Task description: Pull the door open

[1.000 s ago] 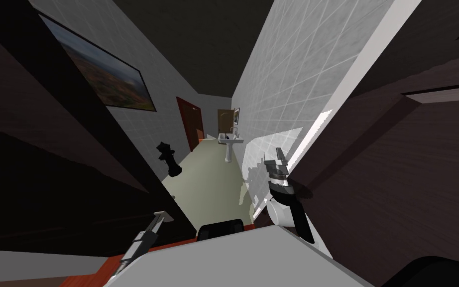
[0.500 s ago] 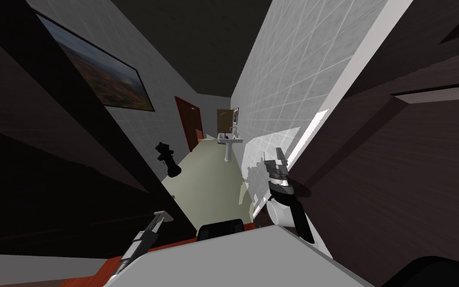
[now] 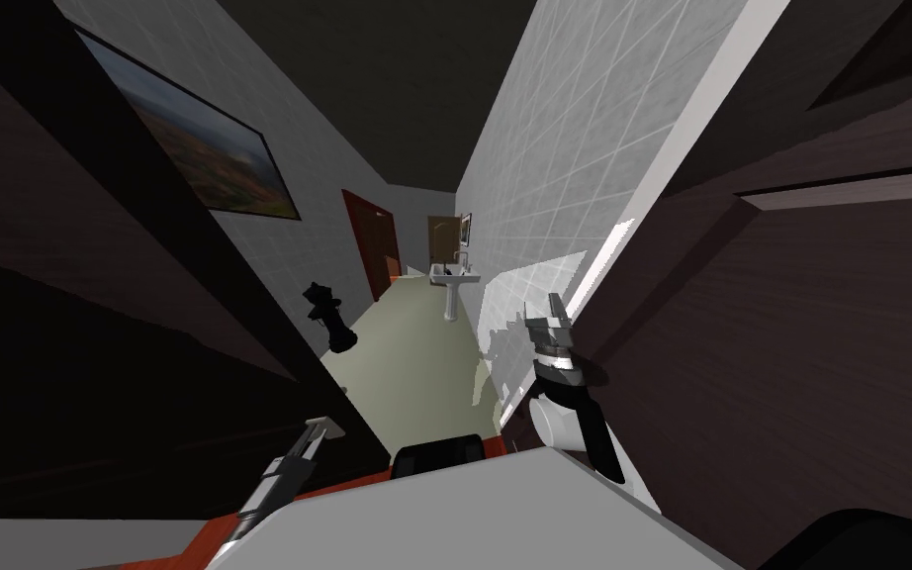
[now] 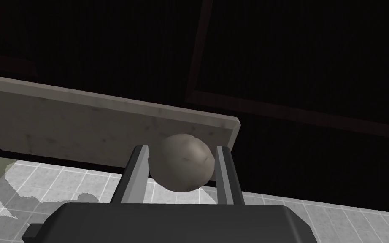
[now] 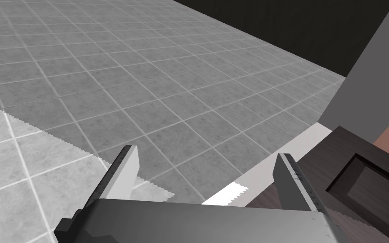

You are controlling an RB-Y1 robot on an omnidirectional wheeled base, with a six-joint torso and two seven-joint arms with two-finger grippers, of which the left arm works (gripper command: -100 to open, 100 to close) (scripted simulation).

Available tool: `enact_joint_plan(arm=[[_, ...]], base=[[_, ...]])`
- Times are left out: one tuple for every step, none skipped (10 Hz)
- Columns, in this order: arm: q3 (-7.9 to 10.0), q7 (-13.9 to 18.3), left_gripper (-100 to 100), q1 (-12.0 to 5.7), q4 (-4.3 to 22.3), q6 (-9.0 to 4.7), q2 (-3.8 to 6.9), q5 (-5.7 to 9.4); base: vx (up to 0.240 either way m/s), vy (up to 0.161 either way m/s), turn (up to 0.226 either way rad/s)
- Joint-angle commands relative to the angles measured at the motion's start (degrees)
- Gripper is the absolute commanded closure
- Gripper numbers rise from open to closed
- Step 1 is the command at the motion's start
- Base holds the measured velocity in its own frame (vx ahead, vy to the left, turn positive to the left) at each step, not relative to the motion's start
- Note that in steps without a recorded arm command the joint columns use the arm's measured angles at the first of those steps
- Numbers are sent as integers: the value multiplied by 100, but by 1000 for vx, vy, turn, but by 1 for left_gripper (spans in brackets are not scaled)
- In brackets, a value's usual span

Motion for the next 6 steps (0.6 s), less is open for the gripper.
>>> enact_joint_plan(arm=[[-35,286,100,9,-76,39,33,112],[-68,443,100,9,-79,68,47,174],[-68,469,100,9,-79,68,47,174],[-102,640,100,9,-82,97,61,237],[-135,811,100,9,-86,127,75,299],[-174,999,100,8,-89,160,90,371]], base=[[-40,17,-72],[-46,22,-73],[-36,15,-25],[-32,4,-40],[-45,10,-72],[-50,17,-80]])
